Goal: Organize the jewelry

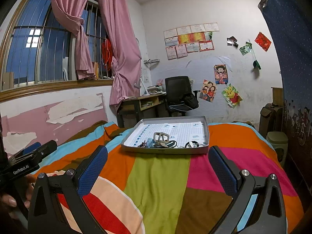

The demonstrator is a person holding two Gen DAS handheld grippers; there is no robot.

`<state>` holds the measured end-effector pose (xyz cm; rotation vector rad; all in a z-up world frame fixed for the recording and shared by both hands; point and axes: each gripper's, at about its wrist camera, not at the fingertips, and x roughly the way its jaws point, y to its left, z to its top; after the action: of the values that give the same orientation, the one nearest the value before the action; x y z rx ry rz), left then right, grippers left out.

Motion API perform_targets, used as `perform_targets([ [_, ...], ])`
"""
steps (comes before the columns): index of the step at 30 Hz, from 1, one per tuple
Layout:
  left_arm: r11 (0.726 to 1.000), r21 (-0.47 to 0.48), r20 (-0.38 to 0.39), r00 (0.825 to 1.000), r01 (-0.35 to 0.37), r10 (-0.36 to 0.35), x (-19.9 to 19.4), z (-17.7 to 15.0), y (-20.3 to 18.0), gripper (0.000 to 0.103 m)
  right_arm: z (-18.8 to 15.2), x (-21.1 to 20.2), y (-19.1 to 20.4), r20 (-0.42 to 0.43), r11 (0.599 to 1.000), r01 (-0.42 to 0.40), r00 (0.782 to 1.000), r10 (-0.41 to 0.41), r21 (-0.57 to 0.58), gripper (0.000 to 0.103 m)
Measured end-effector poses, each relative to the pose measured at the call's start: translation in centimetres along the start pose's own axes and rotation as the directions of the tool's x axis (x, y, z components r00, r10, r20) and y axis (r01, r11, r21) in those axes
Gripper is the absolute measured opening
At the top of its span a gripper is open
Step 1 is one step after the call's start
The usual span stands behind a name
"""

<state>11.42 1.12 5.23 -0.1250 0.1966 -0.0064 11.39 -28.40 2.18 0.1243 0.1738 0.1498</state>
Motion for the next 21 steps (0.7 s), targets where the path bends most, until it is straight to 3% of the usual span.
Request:
perform_targets([
  [21,1.000,0.002,-0.003,1.000,0.002,-0.002,-0.14,-0.51,0.31,0.103,-0.81,0.72,0.29,-0.013,1.000,-0.003,1.000,0.003,0.003,0.102],
])
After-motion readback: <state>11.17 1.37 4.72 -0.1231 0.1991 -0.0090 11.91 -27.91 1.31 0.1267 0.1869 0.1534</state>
